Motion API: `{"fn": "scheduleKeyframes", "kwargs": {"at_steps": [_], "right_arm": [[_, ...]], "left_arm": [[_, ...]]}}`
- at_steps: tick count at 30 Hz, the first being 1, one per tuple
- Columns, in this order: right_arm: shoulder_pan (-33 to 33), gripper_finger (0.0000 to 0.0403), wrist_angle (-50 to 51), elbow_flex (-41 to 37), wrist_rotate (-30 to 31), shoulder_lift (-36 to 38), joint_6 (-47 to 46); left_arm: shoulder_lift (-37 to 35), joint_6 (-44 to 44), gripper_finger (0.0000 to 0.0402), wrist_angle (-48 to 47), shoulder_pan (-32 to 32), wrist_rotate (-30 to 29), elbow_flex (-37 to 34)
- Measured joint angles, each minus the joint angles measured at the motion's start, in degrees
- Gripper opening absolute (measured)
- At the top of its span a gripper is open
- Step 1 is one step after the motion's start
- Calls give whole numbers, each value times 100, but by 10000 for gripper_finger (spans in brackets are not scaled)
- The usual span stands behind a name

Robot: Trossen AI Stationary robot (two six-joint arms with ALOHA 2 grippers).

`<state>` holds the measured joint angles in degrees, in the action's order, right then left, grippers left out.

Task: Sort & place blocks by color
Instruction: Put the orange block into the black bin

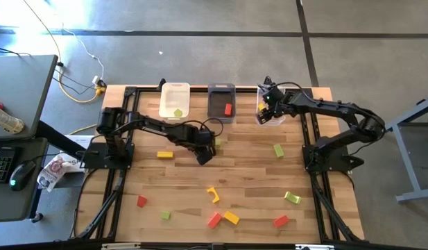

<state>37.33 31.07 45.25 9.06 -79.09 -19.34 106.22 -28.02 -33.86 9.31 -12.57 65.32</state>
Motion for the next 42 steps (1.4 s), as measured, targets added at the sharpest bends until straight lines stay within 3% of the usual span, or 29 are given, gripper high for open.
{"fn": "scheduleKeyframes", "kwargs": {"at_steps": [17, 26, 34, 42], "right_arm": [[-748, 197, 254, 2, 703, 482, -378], [-1043, 197, 459, 2, 254, 1075, -926], [-1862, 197, 846, 2, -174, 1300, -1778], [-2742, 197, 1234, 2, -380, 1314, -2599]], "left_arm": [[-1066, 587, 110, 89, 376, -606, 2], [-1264, 1471, 109, 951, 801, -663, 2], [-1262, 2210, 110, 1682, 1216, -100, 2], [-1218, 2504, 111, 1807, 1644, 779, 2]]}}
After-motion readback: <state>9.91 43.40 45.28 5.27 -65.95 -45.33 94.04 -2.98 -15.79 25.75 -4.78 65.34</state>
